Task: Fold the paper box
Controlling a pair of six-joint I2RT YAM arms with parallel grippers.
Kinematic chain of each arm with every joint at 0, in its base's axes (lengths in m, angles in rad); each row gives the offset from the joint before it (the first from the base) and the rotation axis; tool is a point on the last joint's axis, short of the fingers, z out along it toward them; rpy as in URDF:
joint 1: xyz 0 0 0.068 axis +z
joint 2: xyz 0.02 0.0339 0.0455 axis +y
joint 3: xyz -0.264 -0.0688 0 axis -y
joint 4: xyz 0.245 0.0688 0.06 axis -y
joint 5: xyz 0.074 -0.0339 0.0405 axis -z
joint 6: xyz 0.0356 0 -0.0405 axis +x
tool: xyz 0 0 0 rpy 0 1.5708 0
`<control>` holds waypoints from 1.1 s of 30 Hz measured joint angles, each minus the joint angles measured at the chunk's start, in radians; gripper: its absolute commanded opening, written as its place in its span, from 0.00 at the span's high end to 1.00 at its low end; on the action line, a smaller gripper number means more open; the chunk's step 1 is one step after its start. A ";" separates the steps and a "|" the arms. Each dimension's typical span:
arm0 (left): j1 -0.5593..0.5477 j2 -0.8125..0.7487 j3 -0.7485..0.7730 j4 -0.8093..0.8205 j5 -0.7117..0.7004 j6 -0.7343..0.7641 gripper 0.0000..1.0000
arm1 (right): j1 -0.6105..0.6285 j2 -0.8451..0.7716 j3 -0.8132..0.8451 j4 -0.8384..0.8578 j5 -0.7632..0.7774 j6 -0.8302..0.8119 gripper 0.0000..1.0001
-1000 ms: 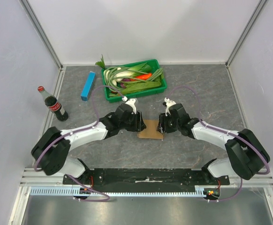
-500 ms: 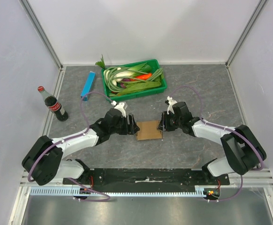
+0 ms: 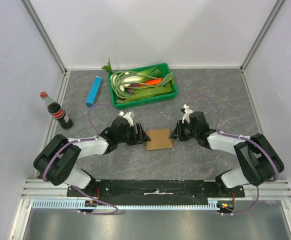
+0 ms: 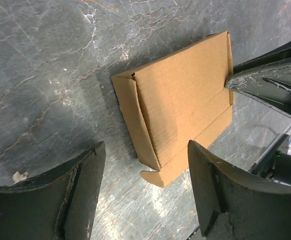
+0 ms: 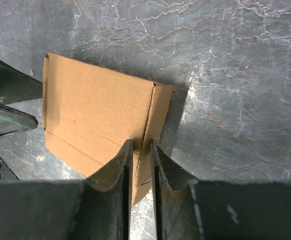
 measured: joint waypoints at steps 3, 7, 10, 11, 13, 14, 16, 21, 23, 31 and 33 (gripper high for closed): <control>0.006 0.045 -0.001 0.058 0.031 -0.036 0.27 | -0.037 0.002 -0.031 0.051 -0.048 0.024 0.79; 0.007 0.106 -0.003 0.158 0.076 -0.099 0.27 | -0.087 0.018 -0.065 0.121 -0.117 0.057 0.80; 0.007 0.138 -0.003 0.214 0.097 -0.143 0.27 | -0.116 0.035 -0.085 0.169 -0.165 0.078 0.80; 0.008 0.143 -0.003 0.224 0.099 -0.154 0.27 | -0.125 0.038 -0.090 0.179 -0.176 0.084 0.80; 0.008 0.147 -0.003 0.232 0.099 -0.173 0.28 | -0.143 0.043 -0.100 0.198 -0.198 0.092 0.80; 0.008 0.148 -0.003 0.234 0.099 -0.182 0.28 | -0.153 0.045 -0.105 0.206 -0.211 0.095 0.80; 0.007 0.148 -0.006 0.235 0.098 -0.203 0.28 | -0.174 0.053 -0.113 0.218 -0.233 0.101 0.80; 0.007 0.167 -0.009 0.262 0.106 -0.244 0.31 | -0.196 0.068 -0.122 0.231 -0.253 0.109 0.80; 0.007 0.192 -0.006 0.298 0.126 -0.258 0.35 | -0.198 0.069 -0.125 0.239 -0.258 0.110 0.80; 0.004 0.230 -0.005 0.369 0.166 -0.298 0.53 | -0.197 0.068 -0.122 0.232 -0.259 0.102 0.76; 0.004 0.228 -0.004 0.373 0.174 -0.310 0.53 | -0.188 0.054 -0.108 0.190 -0.248 0.084 0.65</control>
